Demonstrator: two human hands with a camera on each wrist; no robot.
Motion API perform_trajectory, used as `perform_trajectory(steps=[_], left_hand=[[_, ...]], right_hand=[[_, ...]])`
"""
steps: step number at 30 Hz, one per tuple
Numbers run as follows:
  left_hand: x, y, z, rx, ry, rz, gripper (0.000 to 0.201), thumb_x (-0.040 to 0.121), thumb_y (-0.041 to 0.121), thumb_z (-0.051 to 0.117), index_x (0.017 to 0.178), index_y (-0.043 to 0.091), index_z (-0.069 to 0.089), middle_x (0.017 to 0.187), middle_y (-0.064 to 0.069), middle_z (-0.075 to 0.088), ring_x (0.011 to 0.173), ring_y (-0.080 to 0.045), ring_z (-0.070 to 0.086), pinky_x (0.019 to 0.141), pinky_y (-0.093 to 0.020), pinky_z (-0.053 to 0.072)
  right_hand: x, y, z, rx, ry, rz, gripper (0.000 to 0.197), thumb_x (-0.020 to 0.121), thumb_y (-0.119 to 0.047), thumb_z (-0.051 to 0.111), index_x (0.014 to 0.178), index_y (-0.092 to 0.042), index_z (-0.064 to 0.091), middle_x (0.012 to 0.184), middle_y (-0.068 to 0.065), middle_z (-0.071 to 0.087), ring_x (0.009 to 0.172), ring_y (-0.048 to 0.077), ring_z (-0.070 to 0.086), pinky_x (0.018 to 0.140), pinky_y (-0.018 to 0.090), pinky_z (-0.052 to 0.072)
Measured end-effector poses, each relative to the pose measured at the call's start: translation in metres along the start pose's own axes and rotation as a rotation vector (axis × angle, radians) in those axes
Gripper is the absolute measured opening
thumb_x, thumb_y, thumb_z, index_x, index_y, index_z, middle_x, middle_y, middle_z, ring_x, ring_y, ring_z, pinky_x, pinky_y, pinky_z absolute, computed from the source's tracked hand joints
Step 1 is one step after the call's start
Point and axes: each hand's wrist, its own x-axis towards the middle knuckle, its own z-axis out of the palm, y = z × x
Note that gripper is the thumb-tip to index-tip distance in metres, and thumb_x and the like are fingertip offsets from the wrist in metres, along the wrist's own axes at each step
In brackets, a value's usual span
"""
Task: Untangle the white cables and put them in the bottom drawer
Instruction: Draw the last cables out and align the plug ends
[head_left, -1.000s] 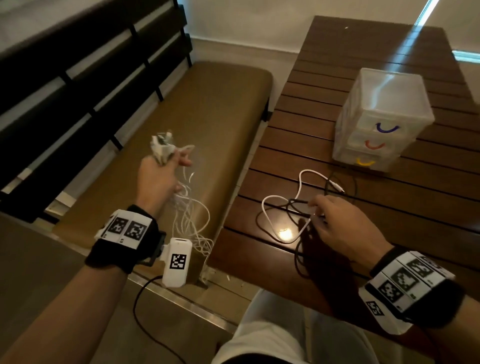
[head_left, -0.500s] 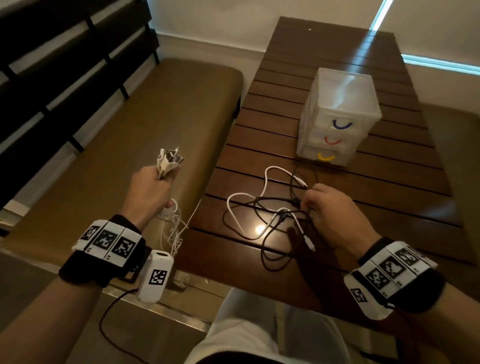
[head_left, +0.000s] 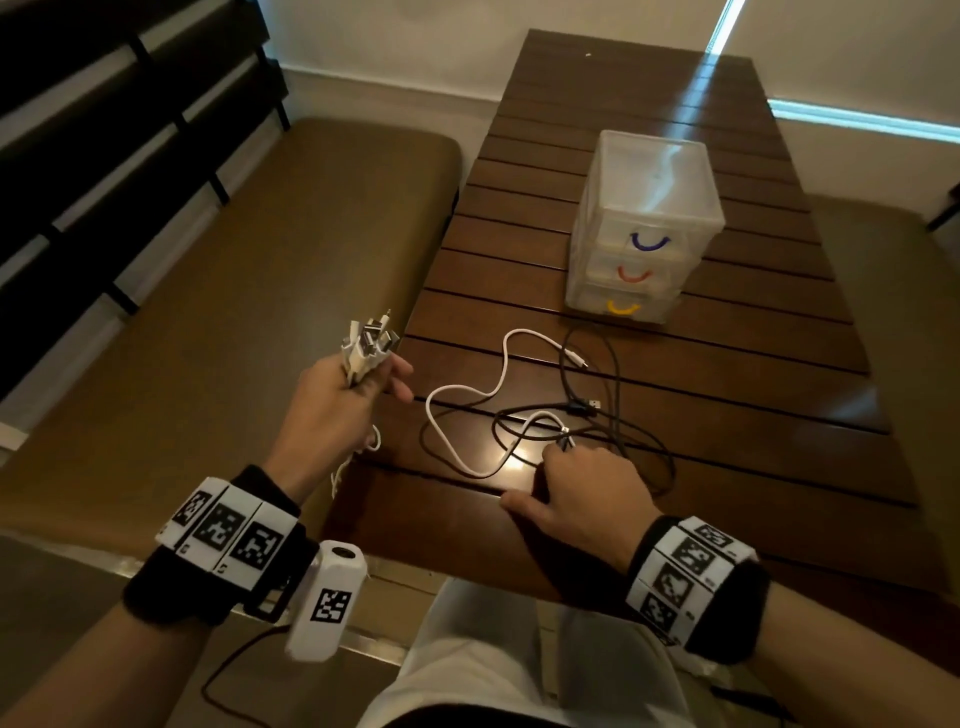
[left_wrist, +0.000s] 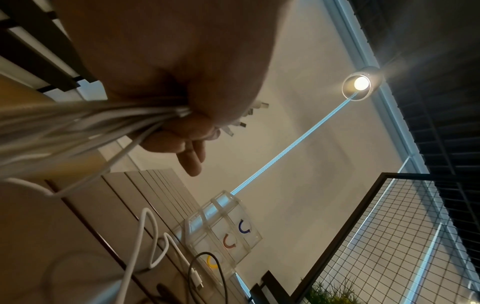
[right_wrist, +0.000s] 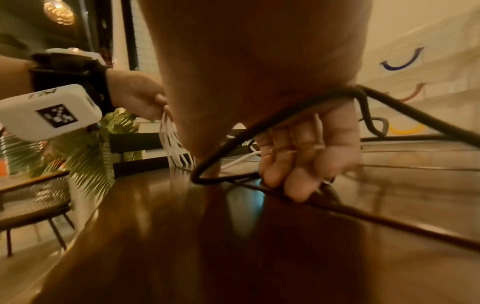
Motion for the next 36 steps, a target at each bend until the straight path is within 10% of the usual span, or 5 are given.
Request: perform_trajectory(steps=[6, 18, 24, 28, 36], left_hand=[[0.0, 0.002, -0.001, -0.062, -0.029, -0.015, 0.029, 0.103, 0.027, 0.042, 0.093, 0.017, 0.067, 0.081, -0.003, 0.072, 0.035, -0.009, 0.042, 0.039, -0.022, 0.036], [-0.007, -0.002, -0.004, -0.135, -0.069, -0.054, 0.03, 0.104, 0.025, 0.042, 0.096, 0.012, 0.067, 0.081, -0.008, 0.071, 0.035, -0.012, 0.04, 0.039, -0.021, 0.036], [-0.011, 0.005, 0.003, -0.169, -0.145, -0.101, 0.034, 0.104, 0.028, 0.041, 0.101, 0.007, 0.068, 0.078, -0.009, 0.071, 0.037, -0.014, 0.041, 0.039, -0.02, 0.036], [-0.013, 0.011, 0.006, -0.288, -0.193, -0.114, 0.042, 0.104, 0.033, 0.039, 0.099, 0.004, 0.068, 0.076, -0.01, 0.072, 0.036, -0.011, 0.039, 0.048, -0.027, 0.035], [-0.024, 0.015, 0.009, -0.437, -0.221, -0.009, 0.051, 0.089, 0.052, 0.038, 0.111, 0.017, 0.068, 0.044, 0.008, 0.047, 0.04, -0.005, 0.04, 0.044, -0.021, 0.035]], right_hand=[[0.012, 0.003, -0.005, 0.173, -0.121, 0.056, 0.021, 0.091, -0.023, 0.05, 0.097, -0.008, 0.063, 0.099, 0.01, 0.064, 0.09, 0.028, 0.062, 0.067, 0.031, 0.047], [0.001, -0.002, -0.031, 0.264, -0.028, 0.171, 0.013, 0.084, -0.022, 0.059, 0.078, -0.011, 0.059, 0.074, 0.003, 0.06, 0.07, 0.021, 0.06, 0.054, 0.03, 0.042], [0.019, -0.019, -0.069, 1.255, 0.111, 0.239, 0.011, 0.095, -0.012, 0.05, 0.094, -0.008, 0.06, 0.058, 0.0, 0.048, 0.038, 0.012, 0.036, 0.039, 0.023, 0.033], [0.017, -0.043, -0.083, 1.356, 0.242, -0.025, 0.02, 0.099, -0.006, 0.05, 0.117, -0.012, 0.043, 0.073, 0.021, 0.059, 0.043, 0.007, 0.052, 0.037, 0.024, 0.037], [0.015, -0.081, -0.062, 1.287, 0.16, -0.187, 0.012, 0.099, -0.013, 0.055, 0.105, -0.014, 0.065, 0.101, -0.007, 0.072, 0.064, 0.023, 0.069, 0.05, 0.033, 0.055]])
